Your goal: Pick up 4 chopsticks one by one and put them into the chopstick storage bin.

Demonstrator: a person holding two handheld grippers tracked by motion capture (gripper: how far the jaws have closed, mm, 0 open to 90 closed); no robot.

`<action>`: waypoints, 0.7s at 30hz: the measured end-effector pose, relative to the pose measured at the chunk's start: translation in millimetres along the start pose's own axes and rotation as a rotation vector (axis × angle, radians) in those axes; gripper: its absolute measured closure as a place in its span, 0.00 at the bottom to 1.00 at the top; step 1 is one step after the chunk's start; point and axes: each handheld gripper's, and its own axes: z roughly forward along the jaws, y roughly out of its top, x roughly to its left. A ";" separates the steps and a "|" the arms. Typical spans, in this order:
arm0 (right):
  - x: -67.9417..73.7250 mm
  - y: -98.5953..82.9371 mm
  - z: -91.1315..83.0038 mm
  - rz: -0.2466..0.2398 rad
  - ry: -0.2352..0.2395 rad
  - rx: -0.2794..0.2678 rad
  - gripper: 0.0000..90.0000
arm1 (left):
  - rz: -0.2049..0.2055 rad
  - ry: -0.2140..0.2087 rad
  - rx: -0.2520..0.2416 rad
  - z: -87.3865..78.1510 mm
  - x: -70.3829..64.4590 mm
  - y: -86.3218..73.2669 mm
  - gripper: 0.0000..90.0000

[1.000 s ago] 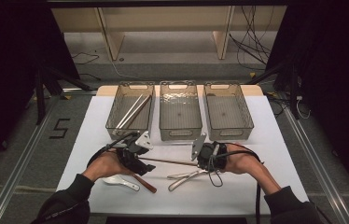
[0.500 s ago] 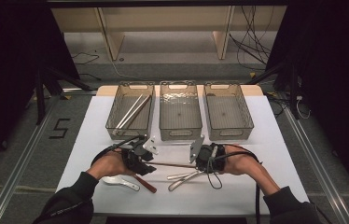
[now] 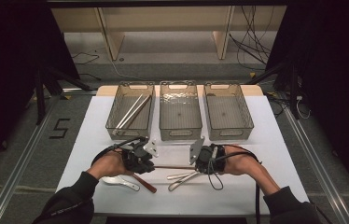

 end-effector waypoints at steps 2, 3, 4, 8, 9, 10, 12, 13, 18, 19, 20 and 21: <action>-0.8 -1.3 -0.8 0.007 0.005 -0.003 0.94 | 0.018 -0.009 -0.005 -0.2 -1.5 -0.6 0.89; -1.4 -2.0 -1.1 0.004 0.005 -0.008 0.94 | 0.032 -0.012 -0.003 -0.5 -2.1 -0.8 0.90; -1.1 -2.6 -1.5 0.008 0.005 -0.008 0.93 | 0.034 -0.020 -0.009 0.0 -4.3 -1.3 0.90; -3.3 -5.1 -5.9 0.036 -0.013 -0.029 0.89 | 0.058 -0.056 -0.016 0.6 -9.6 -2.3 0.94; -4.5 -5.5 -6.8 0.047 -0.024 -0.036 0.88 | 0.053 -0.049 -0.016 0.5 -10.1 -2.3 0.94; -6.1 -6.5 -7.9 0.066 -0.027 -0.050 0.85 | 0.046 -0.046 -0.012 0.1 -9.8 -2.6 0.94; -7.5 -8.3 -10.7 0.103 -0.038 -0.074 0.70 | 0.028 -0.032 -0.027 -2.2 -8.5 -4.7 0.95; -9.1 -9.6 -12.7 0.121 -0.049 -0.091 0.67 | 0.015 -0.036 -0.034 -3.4 -7.9 -5.5 0.95; -12.5 -13.4 -22.2 0.205 -0.102 -0.168 0.50 | -0.039 -0.003 -0.049 -9.7 -0.4 -11.1 0.95; -13.1 -14.0 -24.2 0.224 -0.109 -0.187 0.48 | -0.048 0.001 -0.051 -10.1 0.7 -12.4 0.95; -13.5 -14.7 -25.7 0.244 -0.123 -0.211 0.45 | -0.057 0.010 -0.049 -10.7 2.0 -13.4 0.95; -13.8 -15.3 -27.0 0.264 -0.142 -0.238 0.43 | -0.072 0.017 -0.048 -11.1 3.1 -14.2 0.95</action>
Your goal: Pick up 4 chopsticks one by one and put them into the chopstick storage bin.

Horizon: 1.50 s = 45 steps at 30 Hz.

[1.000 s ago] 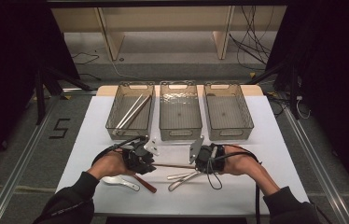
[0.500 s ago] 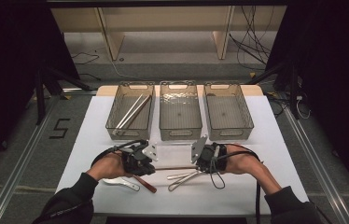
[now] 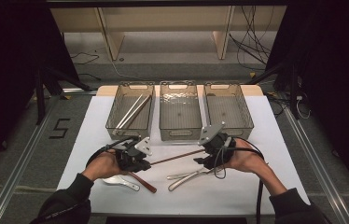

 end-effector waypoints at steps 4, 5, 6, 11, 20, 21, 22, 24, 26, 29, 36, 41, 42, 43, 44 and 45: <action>-2.0 -4.3 -5.5 0.084 -0.029 -0.091 0.40 | -0.040 0.029 -0.018 -3.6 5.8 -2.9 0.95; -1.6 -6.3 -6.4 0.102 -0.038 -0.110 0.39 | -0.052 0.037 -0.022 -4.8 8.0 -3.9 0.95; -1.3 -8.9 -6.9 0.119 -0.053 -0.133 0.39 | -0.069 0.045 -0.028 -6.1 10.0 -4.9 0.94; -0.2 -23.8 -9.9 0.219 -0.066 -0.207 0.37 | -0.134 0.066 -0.079 -12.7 18.7 -10.1 0.94; 3.9 -44.9 -16.3 0.329 -0.095 -0.281 0.34 | -0.233 0.100 -0.122 -20.1 28.9 -13.2 0.94; 4.4 -46.3 -16.8 0.340 -0.098 -0.282 0.34 | -0.244 0.105 -0.132 -20.7 30.0 -13.2 0.94; 4.7 -47.8 -17.1 0.347 -0.099 -0.285 0.34 | -0.242 0.106 -0.135 -21.5 31.4 -13.3 0.94; 6.0 -50.8 -17.7 0.369 -0.097 -0.294 0.33 | -0.259 0.119 -0.141 -24.0 35.7 -13.9 0.94; 7.0 -53.4 -18.1 0.382 -0.097 -0.299 0.33 | -0.283 0.130 -0.153 -25.4 39.4 -14.7 0.94; 8.3 -56.2 -18.9 0.414 -0.094 -0.327 0.33 | -0.303 0.139 -0.170 -27.2 44.7 -16.2 0.94; 14.8 -63.6 -18.2 0.447 -0.095 -0.349 0.33 | -0.353 0.174 -0.204 -33.1 58.4 -19.0 0.94; 19.4 -66.0 -18.8 0.440 -0.095 -0.341 0.33 | -0.402 0.213 -0.224 -38.6 71.8 -17.5 0.94; 20.2 -66.1 -19.4 0.440 -0.094 -0.343 0.33 | -0.412 0.218 -0.230 -38.9 74.6 -16.9 0.94; 20.6 -66.2 -19.8 0.441 -0.092 -0.346 0.33 | -0.422 0.218 -0.235 -39.2 77.5 -16.6 0.94; 20.9 -66.3 -20.1 0.438 -0.090 -0.346 0.33 | -0.430 0.226 -0.237 -39.4 80.4 -16.3 0.94; 21.5 -66.4 -20.4 0.440 -0.091 -0.344 0.33 | -0.433 0.229 -0.238 -39.3 82.8 -16.2 0.94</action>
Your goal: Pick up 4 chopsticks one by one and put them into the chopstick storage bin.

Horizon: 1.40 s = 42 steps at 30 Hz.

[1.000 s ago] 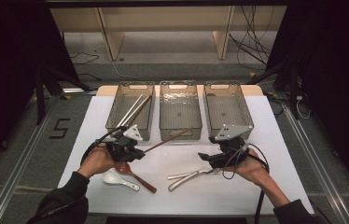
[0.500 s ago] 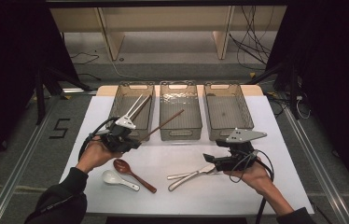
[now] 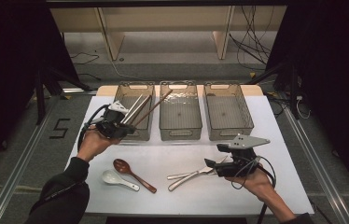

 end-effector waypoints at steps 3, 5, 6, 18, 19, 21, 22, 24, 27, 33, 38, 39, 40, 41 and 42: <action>0.7 -1.4 -1.0 -0.003 -0.004 0.002 0.32 | -0.017 0.016 0.001 3.5 6.6 3.1 0.94; 1.4 -2.1 -2.2 -0.001 -0.008 -0.001 0.31 | -0.035 0.021 -0.003 5.8 11.9 4.6 0.94; 1.5 -2.2 -2.7 0.000 -0.007 -0.003 0.31 | -0.047 0.025 -0.003 7.1 14.3 5.3 0.94; 4.4 -3.9 -5.4 0.002 0.000 -0.006 0.31 | -0.136 0.113 -0.003 17.7 51.2 11.6 0.94; 4.3 -3.9 -5.3 0.001 0.001 -0.005 0.31 | -0.142 0.117 0.002 19.0 54.5 12.1 0.94; 4.6 -4.0 -5.1 0.001 0.003 -0.005 0.31 | -0.146 0.127 0.008 21.0 58.4 13.1 0.94; 4.8 -3.9 -5.1 0.000 0.004 -0.004 0.31 | -0.147 0.130 0.010 21.4 59.9 13.7 0.94; 5.1 -3.9 -5.0 0.001 0.006 -0.004 0.31 | -0.147 0.135 0.009 22.6 62.6 14.8 0.94; 5.1 -4.0 -4.9 -0.002 0.009 -0.003 0.31 | -0.159 0.142 0.005 24.5 67.4 15.8 0.94; 5.2 -3.8 -5.1 -0.004 0.008 -0.003 0.31 | -0.178 0.152 0.012 29.8 74.0 17.2 0.94; 5.6 -3.8 -4.7 -0.006 0.011 -0.001 0.31 | -0.193 0.163 0.021 35.2 77.5 18.1 0.94; 5.7 -3.8 -4.7 -0.007 0.011 -0.001 0.31 | -0.195 0.162 0.027 36.5 78.4 18.1 0.94; 5.8 -3.7 -4.9 -0.009 0.012 0.000 0.31 | -0.197 0.162 0.029 37.6 78.7 17.9 0.94; 5.8 -3.7 -4.8 -0.009 0.013 0.001 0.31 | -0.198 0.162 0.031 38.6 79.0 17.8 0.94; 5.9 -3.7 -4.8 -0.009 0.014 0.002 0.31 | -0.201 0.164 0.030 39.6 79.3 17.7 0.94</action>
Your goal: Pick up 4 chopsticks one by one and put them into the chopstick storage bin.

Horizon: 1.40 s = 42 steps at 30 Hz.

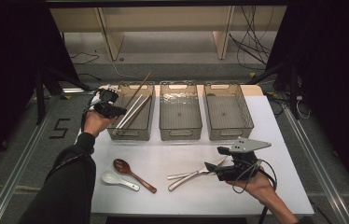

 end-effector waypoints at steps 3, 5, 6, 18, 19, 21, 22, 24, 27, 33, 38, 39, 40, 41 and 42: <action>0.4 0.2 0.4 -0.003 0.002 0.001 0.31 | -0.009 0.000 0.006 3.1 0.9 0.3 0.94; 0.6 0.5 0.1 -0.003 0.003 -0.003 0.31 | -0.017 -0.001 0.008 5.7 1.5 -0.5 0.94; 0.8 0.7 -0.2 -0.003 0.004 -0.004 0.31 | -0.014 0.002 0.015 6.8 1.8 -1.1 0.94; 1.7 1.1 0.3 -0.005 0.012 0.000 0.31 | -0.025 0.021 0.046 19.9 2.8 -4.4 0.92; 1.6 1.0 0.2 -0.006 0.012 0.000 0.31 | -0.022 0.018 0.052 20.8 2.3 -4.9 0.90; 1.3 1.0 0.2 -0.005 0.014 0.000 0.31 | -0.017 0.025 0.060 21.2 2.2 -5.5 0.82; 1.3 1.0 0.0 -0.006 0.014 0.001 0.31 | -0.023 0.024 0.064 20.5 1.9 -5.9 0.79; 1.4 1.2 -0.4 -0.005 0.014 -0.002 0.31 | -0.024 0.002 0.064 17.3 0.5 -6.3 0.73; 1.1 1.4 -1.0 -0.003 0.015 -0.002 0.31 | 0.001 -0.022 0.055 9.1 -6.3 -7.1 0.57; 0.9 1.5 -0.7 -0.003 0.013 -0.001 0.31 | 0.051 -0.081 0.032 -8.9 -21.8 -16.0 0.41; 1.2 1.2 0.0 -0.004 0.016 0.001 0.31 | 0.071 -0.128 -0.007 -22.1 -33.7 -28.7 0.35; 1.2 1.2 0.4 -0.004 0.017 0.003 0.31 | 0.078 -0.135 -0.010 -23.5 -35.7 -30.9 0.35; 1.2 1.2 0.8 -0.004 0.017 0.005 0.31 | 0.087 -0.136 -0.006 -24.8 -37.7 -32.4 0.34; 1.3 1.3 1.0 -0.004 0.017 0.006 0.31 | 0.090 -0.132 -0.011 -26.7 -39.5 -34.2 0.33; 1.5 1.3 1.0 -0.005 0.017 0.006 0.31 | 0.095 -0.135 -0.019 -28.4 -40.9 -36.1 0.33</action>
